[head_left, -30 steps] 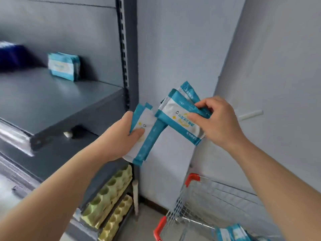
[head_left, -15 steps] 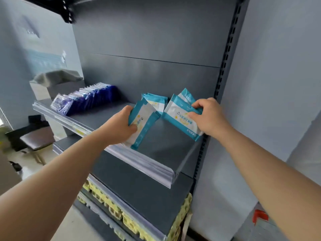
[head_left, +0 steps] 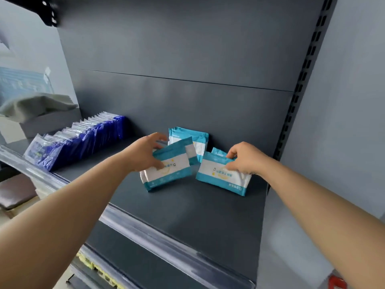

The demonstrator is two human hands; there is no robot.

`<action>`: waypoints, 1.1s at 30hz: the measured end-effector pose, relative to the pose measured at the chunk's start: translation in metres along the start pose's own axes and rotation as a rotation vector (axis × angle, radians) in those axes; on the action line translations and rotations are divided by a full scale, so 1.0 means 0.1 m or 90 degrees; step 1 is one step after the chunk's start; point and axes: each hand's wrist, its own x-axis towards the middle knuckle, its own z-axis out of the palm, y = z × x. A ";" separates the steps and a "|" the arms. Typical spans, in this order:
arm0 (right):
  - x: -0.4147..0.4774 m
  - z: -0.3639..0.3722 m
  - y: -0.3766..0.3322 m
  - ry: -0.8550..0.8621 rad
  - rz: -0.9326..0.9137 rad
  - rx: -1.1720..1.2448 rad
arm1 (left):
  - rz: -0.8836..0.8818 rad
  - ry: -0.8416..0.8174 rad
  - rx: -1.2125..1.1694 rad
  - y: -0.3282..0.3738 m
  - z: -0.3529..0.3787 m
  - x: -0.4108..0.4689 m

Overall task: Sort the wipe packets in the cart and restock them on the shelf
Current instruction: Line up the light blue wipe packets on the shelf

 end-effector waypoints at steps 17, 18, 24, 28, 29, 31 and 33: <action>0.64 0.35 -0.61 0.120 -0.010 0.050 | 0.275 -0.089 0.127 -0.37 -0.11 0.99; 0.65 0.37 -0.65 0.128 0.008 0.079 | 0.284 -0.083 0.127 -0.38 -0.11 1.04; 0.52 0.26 -0.57 0.140 0.123 0.158 | 0.286 -0.037 0.168 -0.45 0.00 1.28; 0.26 0.14 -0.37 -0.034 0.226 -0.021 | 0.321 0.044 0.187 -0.50 0.13 1.28; 0.21 0.15 -0.35 -0.061 0.242 -0.036 | 0.321 0.073 0.181 -0.52 0.16 1.26; 0.15 0.21 -0.34 -0.068 0.255 -0.052 | 0.339 0.134 0.168 -0.58 0.21 1.24; 0.12 0.24 -0.36 -0.049 0.257 -0.050 | 0.365 0.171 0.172 -0.65 0.25 1.23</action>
